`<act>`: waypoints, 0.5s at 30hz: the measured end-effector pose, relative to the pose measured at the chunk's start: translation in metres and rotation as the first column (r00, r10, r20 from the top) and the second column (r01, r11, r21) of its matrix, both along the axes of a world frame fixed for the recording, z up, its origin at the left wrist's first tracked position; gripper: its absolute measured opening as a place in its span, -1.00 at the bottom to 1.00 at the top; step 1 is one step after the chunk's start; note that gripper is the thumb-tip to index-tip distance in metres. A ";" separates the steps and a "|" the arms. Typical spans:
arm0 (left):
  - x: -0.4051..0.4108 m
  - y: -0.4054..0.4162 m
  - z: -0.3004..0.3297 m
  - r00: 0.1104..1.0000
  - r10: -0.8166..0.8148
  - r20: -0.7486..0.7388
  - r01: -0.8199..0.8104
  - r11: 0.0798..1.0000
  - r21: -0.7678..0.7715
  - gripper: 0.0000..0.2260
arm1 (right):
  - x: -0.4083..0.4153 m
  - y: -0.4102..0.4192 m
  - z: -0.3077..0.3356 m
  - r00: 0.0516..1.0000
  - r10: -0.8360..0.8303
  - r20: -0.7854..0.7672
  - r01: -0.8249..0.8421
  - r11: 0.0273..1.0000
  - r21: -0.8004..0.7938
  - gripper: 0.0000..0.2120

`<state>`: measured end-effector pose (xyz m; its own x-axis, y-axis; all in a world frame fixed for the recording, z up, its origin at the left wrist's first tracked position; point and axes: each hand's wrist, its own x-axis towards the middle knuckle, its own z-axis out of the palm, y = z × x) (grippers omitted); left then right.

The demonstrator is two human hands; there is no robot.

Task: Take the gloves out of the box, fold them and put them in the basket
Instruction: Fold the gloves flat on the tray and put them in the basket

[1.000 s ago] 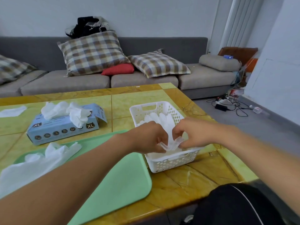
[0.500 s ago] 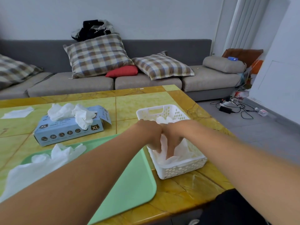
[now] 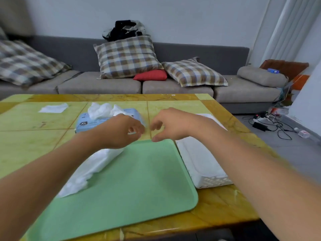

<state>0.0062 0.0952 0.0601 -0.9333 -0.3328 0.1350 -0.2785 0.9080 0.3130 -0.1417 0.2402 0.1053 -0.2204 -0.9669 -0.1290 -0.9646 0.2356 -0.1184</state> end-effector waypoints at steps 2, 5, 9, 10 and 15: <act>0.043 -0.027 -0.008 0.990 0.122 0.071 -0.122 0.993 -0.004 -0.90 | 0.041 -0.028 -0.017 0.983 0.112 0.149 -0.112 0.994 -0.004 -0.61; 0.110 -0.054 -0.026 0.953 0.300 0.045 -0.302 0.952 0.043 -0.83 | 0.097 -0.076 -0.057 0.962 0.217 0.169 -0.212 0.976 -0.043 -0.53; 0.171 -0.068 -0.055 0.902 0.425 0.077 -0.431 0.891 0.144 -0.71 | 0.140 -0.114 -0.101 0.921 0.321 0.221 -0.311 0.947 -0.080 -0.49; 0.180 -0.070 -0.059 0.900 0.409 0.152 -0.431 0.888 0.159 -0.63 | 0.145 -0.120 -0.109 0.921 0.321 0.221 -0.321 0.946 -0.034 -0.56; 0.172 -0.073 -0.056 0.914 0.308 0.265 -0.358 0.918 0.169 -0.35 | 0.128 -0.114 -0.127 0.922 0.285 0.262 -0.252 0.956 -0.152 -0.84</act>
